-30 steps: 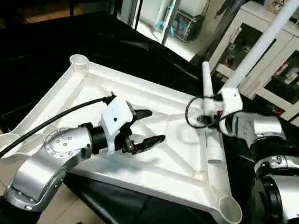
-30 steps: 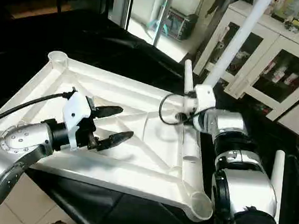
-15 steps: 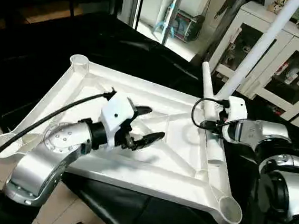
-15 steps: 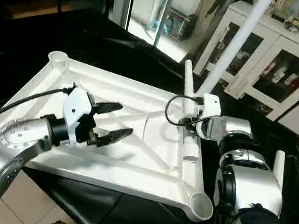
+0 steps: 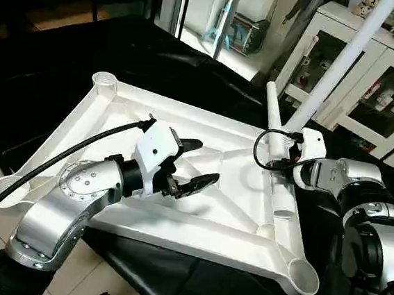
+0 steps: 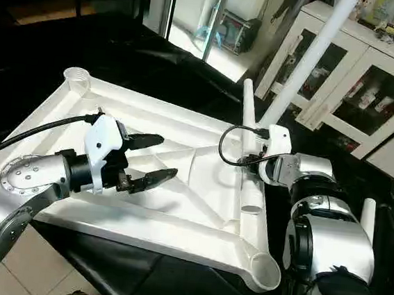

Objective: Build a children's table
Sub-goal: Pick table leg

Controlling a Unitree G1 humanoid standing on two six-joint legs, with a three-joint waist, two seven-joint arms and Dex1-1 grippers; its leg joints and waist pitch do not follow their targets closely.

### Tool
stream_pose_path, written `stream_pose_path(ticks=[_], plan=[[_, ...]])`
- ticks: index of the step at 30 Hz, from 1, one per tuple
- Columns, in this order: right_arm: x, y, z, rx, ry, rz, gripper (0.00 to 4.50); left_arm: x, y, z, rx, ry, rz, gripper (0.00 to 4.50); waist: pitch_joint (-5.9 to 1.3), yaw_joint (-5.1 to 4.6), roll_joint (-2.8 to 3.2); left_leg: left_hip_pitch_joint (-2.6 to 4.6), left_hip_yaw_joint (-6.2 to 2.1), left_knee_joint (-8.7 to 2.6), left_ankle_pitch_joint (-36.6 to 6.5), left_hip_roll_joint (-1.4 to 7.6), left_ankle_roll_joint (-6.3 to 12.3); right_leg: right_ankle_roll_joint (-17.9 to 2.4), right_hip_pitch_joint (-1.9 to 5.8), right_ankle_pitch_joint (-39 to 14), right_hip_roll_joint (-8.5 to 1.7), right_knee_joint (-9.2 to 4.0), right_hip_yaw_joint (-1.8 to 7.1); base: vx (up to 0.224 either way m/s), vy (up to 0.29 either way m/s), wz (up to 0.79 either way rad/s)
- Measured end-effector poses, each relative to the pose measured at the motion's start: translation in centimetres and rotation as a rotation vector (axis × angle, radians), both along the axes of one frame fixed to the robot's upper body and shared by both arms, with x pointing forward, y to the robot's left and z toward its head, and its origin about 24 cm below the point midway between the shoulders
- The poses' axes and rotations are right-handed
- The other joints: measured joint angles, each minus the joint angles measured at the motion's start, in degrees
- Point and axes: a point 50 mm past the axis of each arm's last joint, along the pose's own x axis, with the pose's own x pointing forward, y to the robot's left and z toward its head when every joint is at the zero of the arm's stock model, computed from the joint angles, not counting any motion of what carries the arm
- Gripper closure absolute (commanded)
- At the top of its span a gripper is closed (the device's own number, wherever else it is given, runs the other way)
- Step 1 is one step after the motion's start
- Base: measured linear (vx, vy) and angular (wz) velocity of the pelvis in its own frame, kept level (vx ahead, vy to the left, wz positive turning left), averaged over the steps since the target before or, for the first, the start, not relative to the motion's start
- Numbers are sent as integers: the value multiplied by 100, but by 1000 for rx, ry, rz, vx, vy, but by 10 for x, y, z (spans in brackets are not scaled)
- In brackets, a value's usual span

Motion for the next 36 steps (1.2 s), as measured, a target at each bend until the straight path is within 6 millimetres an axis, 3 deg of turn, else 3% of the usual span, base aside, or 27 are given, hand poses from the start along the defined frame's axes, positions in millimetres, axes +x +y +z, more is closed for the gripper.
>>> stream_pose_path(ticks=[11, 17, 26, 32, 33, 36], plan=[[-1, -3, -3, 80, -27, -55, 268, 2, -1, 0, -4, -8, 24, 74, -4, 6, -6, -2, 0, 5, -1, 1, 2, 0, 0, 1, -2, 1, -1, 0, 0, 0], [2, -8, 0, 195, -188, -70, 269, 3, -3, 0, -19, -14, 44, 74, 0, -11, -15, -3, 0, 13, -1, 9, 4, 0, -1, 13, -2, 2, -10, 0, 0, 0], [4, -2, 21, 301, -410, 103, 269, 5, -3, -1, -25, -18, 71, 74, 3, -11, -4, -7, 2, 14, 0, 63, 1, -16, -3, 16, 0, -2, -86, 0, 0, 0], [-13, 21, 46, 395, -562, 343, 270, 20, 7, 8, -103, -34, 202, 74, 18, 62, 84, -10, 1, 13, 2, 71, -1, -23, 3, 15, -2, -7, -96, 0, 0, 0], [-19, 23, 52, 428, -590, 365, 270, 24, 6, 14, -183, -18, 217, 47, 17, 110, 93, -10, 2, 13, 2, 70, -1, -23, 4, 15, -2, -8, -96, 0, 0, 0], [-42, 32, 69, 540, -635, 433, 270, 33, 5, 38, -363, -5, 206, 35, 11, 216, 58, -4, 1, 8, 4, 76, -3, -27, 13, 7, -3, -9, -106, 0, 0, 0]])
